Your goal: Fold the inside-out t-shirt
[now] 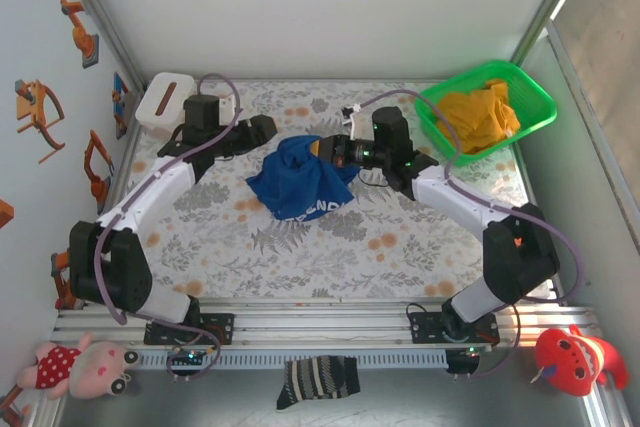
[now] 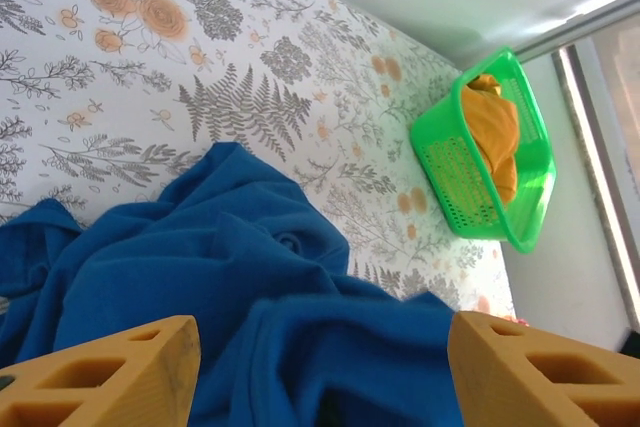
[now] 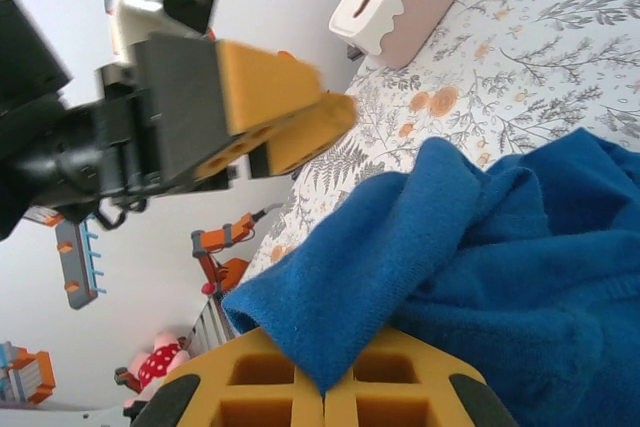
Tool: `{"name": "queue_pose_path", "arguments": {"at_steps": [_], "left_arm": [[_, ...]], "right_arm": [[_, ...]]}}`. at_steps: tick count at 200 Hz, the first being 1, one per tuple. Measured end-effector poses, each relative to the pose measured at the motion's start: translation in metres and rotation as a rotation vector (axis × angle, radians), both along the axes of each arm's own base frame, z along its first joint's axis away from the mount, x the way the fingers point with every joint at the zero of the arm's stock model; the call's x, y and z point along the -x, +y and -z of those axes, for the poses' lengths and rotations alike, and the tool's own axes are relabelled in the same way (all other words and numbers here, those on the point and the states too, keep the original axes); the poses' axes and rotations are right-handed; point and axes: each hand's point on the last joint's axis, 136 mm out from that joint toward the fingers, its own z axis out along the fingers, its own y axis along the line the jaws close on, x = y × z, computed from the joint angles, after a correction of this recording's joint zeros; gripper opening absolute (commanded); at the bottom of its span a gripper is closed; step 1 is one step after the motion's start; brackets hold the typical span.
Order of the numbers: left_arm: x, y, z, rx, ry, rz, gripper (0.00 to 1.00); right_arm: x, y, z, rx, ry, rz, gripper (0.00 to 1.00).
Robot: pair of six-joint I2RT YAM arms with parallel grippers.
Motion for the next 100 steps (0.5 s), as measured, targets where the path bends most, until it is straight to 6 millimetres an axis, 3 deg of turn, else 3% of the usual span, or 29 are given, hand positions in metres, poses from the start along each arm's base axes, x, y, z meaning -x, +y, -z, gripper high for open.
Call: {"name": "queue_pose_path", "arguments": {"at_steps": [33, 54, 74, 100], "left_arm": [[0.038, -0.004, -0.023, 0.021, -0.069, 0.027, 0.46], [0.058, -0.026, -0.027, 0.017, -0.091, 0.098, 0.45], [0.067, -0.044, -0.016, -0.003, -0.074, 0.157, 0.48], [0.060, -0.049, 0.010, -0.051, -0.033, 0.159, 0.49]], "right_arm": [[-0.007, -0.006, 0.003, -0.018, 0.017, 0.026, 0.00], [-0.010, -0.007, 0.000, -0.033, 0.015, 0.035, 0.00], [-0.012, -0.008, 0.000, -0.039, 0.016, 0.040, 0.00], [-0.013, -0.008, 0.000, -0.045, 0.025, 0.043, 0.00]]}}
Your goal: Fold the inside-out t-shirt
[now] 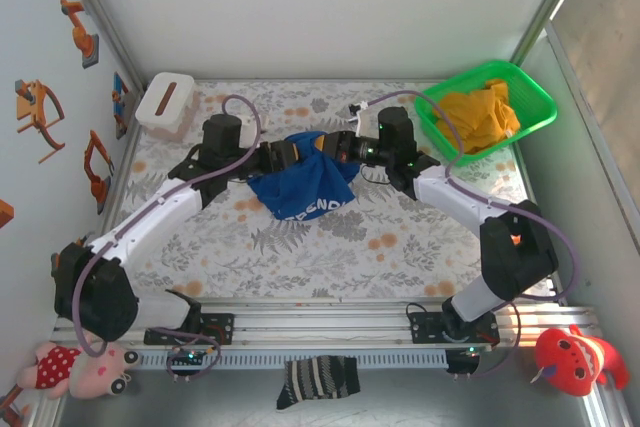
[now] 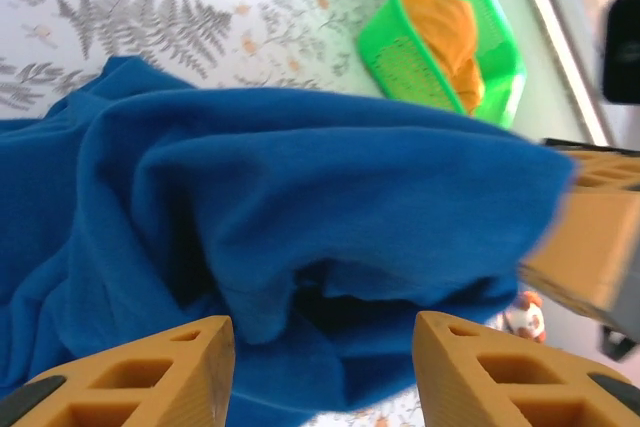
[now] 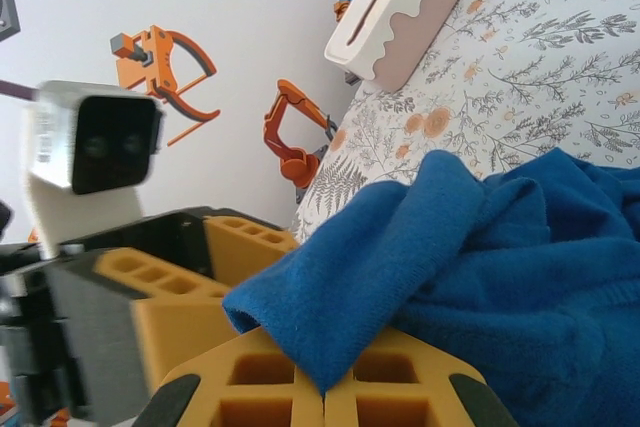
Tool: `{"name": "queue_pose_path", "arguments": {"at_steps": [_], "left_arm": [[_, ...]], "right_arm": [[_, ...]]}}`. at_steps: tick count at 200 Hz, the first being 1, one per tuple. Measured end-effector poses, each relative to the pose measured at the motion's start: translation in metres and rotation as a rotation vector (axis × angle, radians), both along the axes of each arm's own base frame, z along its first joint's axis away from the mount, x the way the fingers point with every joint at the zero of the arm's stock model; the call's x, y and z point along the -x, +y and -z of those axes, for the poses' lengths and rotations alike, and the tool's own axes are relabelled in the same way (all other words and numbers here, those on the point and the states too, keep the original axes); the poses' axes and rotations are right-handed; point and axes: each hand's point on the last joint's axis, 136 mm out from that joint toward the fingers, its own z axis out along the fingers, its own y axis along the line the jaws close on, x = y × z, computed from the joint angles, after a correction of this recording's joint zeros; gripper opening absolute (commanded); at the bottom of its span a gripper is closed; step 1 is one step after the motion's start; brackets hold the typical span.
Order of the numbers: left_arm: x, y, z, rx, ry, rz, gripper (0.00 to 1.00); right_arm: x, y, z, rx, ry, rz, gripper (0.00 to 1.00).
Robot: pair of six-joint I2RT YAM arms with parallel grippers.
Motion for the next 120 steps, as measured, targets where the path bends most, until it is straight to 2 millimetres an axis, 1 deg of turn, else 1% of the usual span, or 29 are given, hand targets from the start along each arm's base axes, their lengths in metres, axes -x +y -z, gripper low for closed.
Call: {"name": "queue_pose_path", "arguments": {"at_steps": [15, 31, 50, 70, 82, 103, 120], "left_arm": [[-0.004, -0.001, 0.014, -0.027, 0.020, -0.002, 0.48], [-0.008, -0.002, 0.024, -0.047, 0.038, -0.003, 0.46], [-0.014, -0.004, 0.028, -0.057, 0.044, -0.002, 0.40], [-0.021, -0.007, 0.024, -0.053, 0.035, -0.005, 0.31], [-0.026, -0.010, 0.020, -0.049, 0.023, -0.004, 0.21], [-0.034, -0.015, 0.008, -0.039, 0.000, -0.001, 0.00], [-0.040, -0.019, -0.005, -0.031, -0.027, 0.009, 0.00]], "right_arm": [[0.000, 0.000, -0.001, -0.003, -0.003, 0.000, 0.00], [0.000, 0.000, -0.001, -0.004, -0.004, 0.000, 0.00], [0.000, 0.000, -0.001, -0.004, -0.004, 0.000, 0.00], [0.000, 0.000, -0.001, -0.004, -0.004, 0.000, 0.00], [0.000, 0.000, 0.000, -0.003, -0.003, 0.000, 0.00], [0.001, -0.001, 0.005, 0.002, 0.006, 0.001, 0.00], [0.001, -0.003, 0.011, 0.009, 0.018, 0.007, 0.00]]}}
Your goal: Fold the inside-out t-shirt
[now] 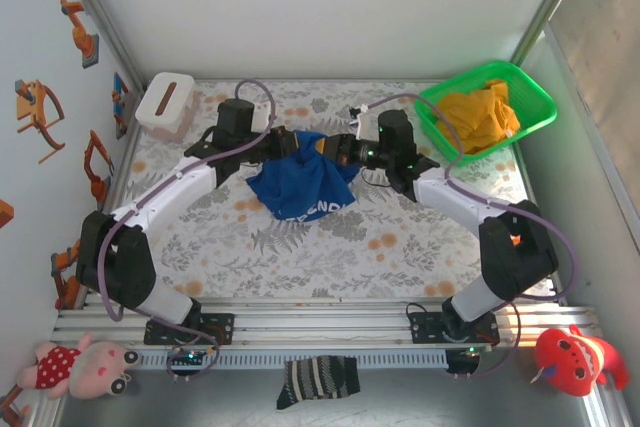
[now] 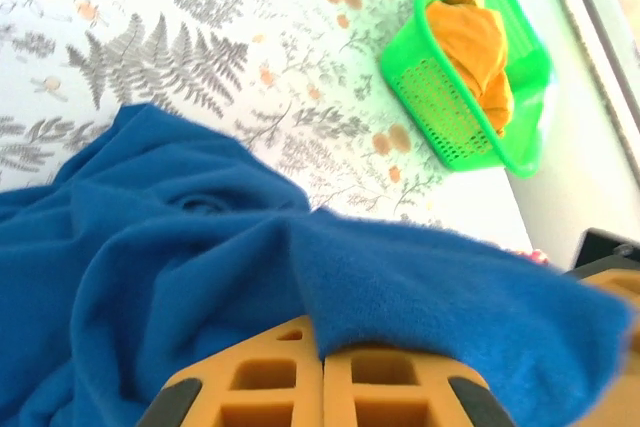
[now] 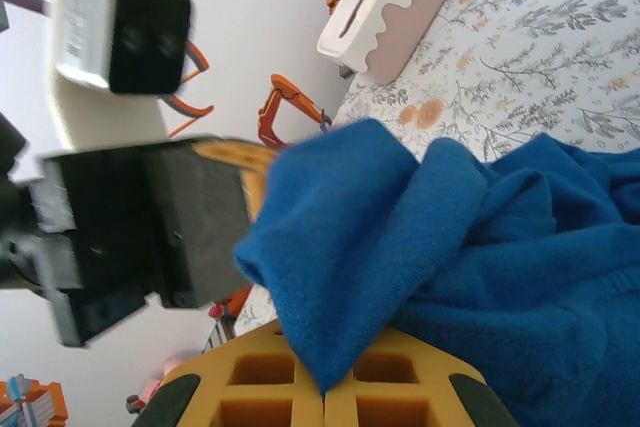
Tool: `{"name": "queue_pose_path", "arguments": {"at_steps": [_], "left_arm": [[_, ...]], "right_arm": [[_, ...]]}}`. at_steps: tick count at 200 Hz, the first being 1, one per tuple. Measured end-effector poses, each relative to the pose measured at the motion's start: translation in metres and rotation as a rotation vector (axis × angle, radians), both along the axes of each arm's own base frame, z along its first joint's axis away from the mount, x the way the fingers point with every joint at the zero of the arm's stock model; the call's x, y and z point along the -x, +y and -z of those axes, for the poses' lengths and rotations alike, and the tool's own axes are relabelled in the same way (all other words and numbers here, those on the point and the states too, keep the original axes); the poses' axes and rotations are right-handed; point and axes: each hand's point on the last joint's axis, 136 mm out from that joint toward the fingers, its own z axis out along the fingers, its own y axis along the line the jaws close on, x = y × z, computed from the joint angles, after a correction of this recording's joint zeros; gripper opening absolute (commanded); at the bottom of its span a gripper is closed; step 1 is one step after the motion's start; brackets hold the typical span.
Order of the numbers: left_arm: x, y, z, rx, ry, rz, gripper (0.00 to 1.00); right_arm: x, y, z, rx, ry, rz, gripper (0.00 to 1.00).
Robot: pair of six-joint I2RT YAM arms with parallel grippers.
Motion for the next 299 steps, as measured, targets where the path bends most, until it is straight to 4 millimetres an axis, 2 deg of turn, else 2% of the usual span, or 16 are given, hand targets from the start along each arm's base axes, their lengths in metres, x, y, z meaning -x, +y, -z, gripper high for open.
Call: {"name": "queue_pose_path", "arguments": {"at_steps": [30, 46, 51, 59, 81, 96, 116, 132, 148, 164, 179, 193, 211, 229, 266, 299], "left_arm": [[0.000, -0.003, -0.026, 0.029, -0.026, 0.025, 0.00], [0.006, -0.003, -0.042, 0.072, -0.022, 0.044, 0.00], [0.007, -0.002, -0.048, 0.090, -0.020, 0.045, 0.00], [0.009, 0.001, -0.057, 0.124, -0.012, 0.047, 0.00], [0.012, 0.009, -0.081, 0.231, 0.021, 0.035, 0.00], [0.011, 0.013, -0.093, 0.292, 0.041, 0.020, 0.00], [0.011, 0.013, -0.102, 0.348, 0.068, 0.012, 0.00], [0.012, 0.011, -0.105, 0.374, 0.091, 0.010, 0.00], [0.013, 0.010, -0.106, 0.389, 0.110, 0.008, 0.00], [0.013, 0.010, -0.106, 0.399, 0.125, 0.002, 0.00], [0.012, 0.010, -0.106, 0.405, 0.137, -0.004, 0.00], [0.012, 0.010, -0.106, 0.409, 0.143, -0.008, 0.00], [0.013, 0.010, -0.106, 0.413, 0.151, -0.011, 0.00], [0.013, 0.010, -0.106, 0.415, 0.155, -0.011, 0.00], [0.015, 0.007, -0.106, 0.415, 0.158, -0.006, 0.00], [0.017, 0.005, -0.106, 0.415, 0.160, 0.001, 0.00]], "right_arm": [[-0.014, -0.010, 0.011, 0.015, 0.015, 0.047, 0.00], [-0.031, -0.019, 0.026, 0.039, 0.046, 0.103, 0.36], [-0.038, -0.021, 0.032, 0.051, 0.059, 0.122, 0.43], [-0.048, -0.026, 0.042, 0.071, 0.081, 0.154, 0.47], [-0.063, -0.042, 0.063, 0.136, 0.128, 0.225, 0.49], [-0.062, -0.049, 0.063, 0.167, 0.134, 0.256, 0.49], [-0.048, -0.061, 0.046, 0.192, 0.105, 0.295, 0.46], [-0.031, -0.065, 0.016, 0.210, 0.033, 0.312, 0.40], [-0.008, -0.057, -0.013, 0.218, -0.045, 0.295, 0.32], [0.015, -0.036, -0.038, 0.225, -0.120, 0.239, 0.28], [0.031, -0.013, -0.052, 0.225, -0.164, 0.179, 0.28], [0.036, 0.003, -0.057, 0.225, -0.182, 0.140, 0.30], [0.030, 0.019, -0.053, 0.237, -0.180, 0.120, 0.40], [0.017, 0.029, -0.041, 0.268, -0.178, 0.117, 0.46], [-0.008, 0.036, -0.020, 0.346, -0.169, 0.165, 0.47], [-0.024, 0.027, -0.027, 0.384, -0.204, 0.247, 0.43]]}}
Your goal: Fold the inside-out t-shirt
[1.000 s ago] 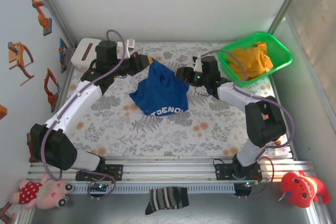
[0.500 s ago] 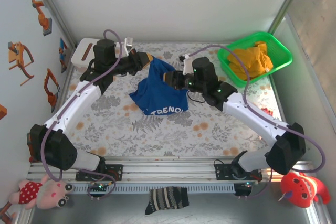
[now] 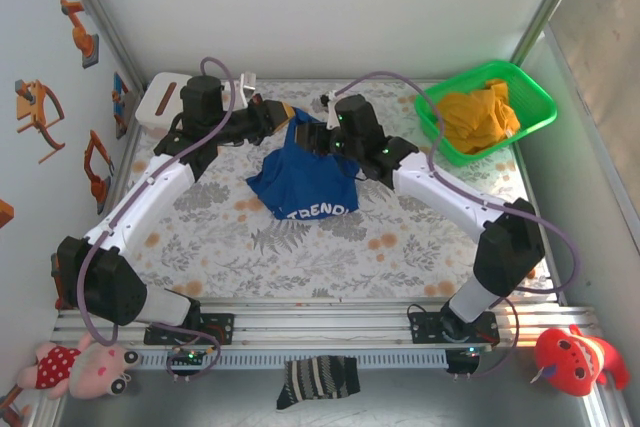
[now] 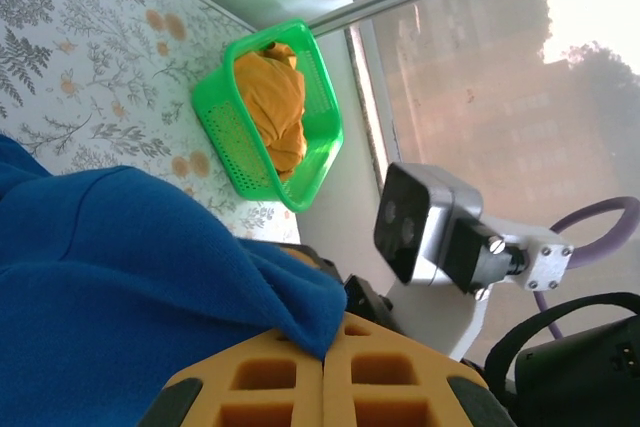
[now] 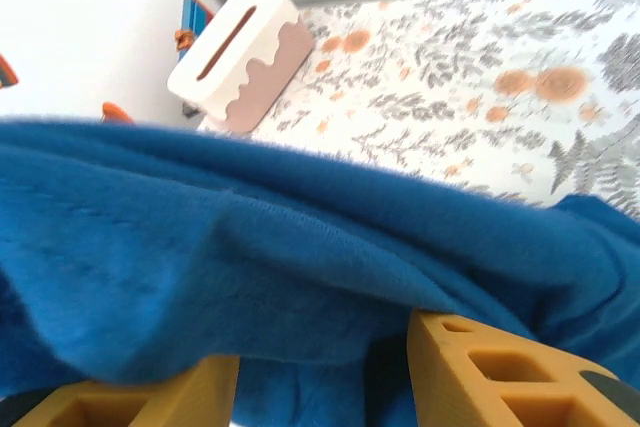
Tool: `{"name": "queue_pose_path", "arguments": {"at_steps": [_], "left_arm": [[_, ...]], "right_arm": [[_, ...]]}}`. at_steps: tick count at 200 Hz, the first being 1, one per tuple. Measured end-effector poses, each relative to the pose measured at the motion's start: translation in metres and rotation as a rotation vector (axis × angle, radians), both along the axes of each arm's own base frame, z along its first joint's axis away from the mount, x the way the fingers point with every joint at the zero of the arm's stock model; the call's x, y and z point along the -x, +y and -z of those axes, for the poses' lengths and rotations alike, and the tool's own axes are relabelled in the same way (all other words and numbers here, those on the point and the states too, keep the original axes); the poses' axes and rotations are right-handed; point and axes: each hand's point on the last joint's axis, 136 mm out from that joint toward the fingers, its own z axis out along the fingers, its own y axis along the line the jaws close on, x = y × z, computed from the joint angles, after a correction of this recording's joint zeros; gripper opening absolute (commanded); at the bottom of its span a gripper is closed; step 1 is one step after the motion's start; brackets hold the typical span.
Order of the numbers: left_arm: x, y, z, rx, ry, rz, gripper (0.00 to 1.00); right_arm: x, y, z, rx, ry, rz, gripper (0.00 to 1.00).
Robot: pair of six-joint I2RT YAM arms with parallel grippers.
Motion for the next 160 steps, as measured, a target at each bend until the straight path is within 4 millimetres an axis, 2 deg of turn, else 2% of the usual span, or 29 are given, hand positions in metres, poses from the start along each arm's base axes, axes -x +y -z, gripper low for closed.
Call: {"name": "queue_pose_path", "arguments": {"at_steps": [29, 59, 85, 129, 146, 160], "left_arm": [[0.000, 0.000, 0.000, 0.000, 0.000, -0.001, 0.00], [-0.002, 0.001, 0.002, -0.002, 0.004, -0.004, 0.00], [-0.013, 0.009, 0.009, -0.011, 0.019, -0.037, 0.00], [-0.043, 0.015, 0.026, -0.034, 0.062, -0.073, 0.00], [-0.049, 0.013, 0.031, -0.040, 0.069, -0.062, 0.00], [-0.052, 0.011, 0.031, -0.041, 0.067, -0.054, 0.00]], "right_arm": [[-0.011, -0.011, -0.001, 0.018, -0.018, 0.044, 0.00], [-0.013, -0.024, -0.002, 0.030, -0.006, 0.048, 0.00], [0.004, -0.029, -0.016, 0.024, -0.002, -0.017, 0.00], [0.045, -0.028, -0.077, -0.094, -0.055, -0.199, 0.00], [0.053, -0.028, -0.093, -0.146, -0.074, -0.254, 0.00], [0.051, -0.030, -0.102, -0.195, -0.082, -0.271, 0.00]]}}
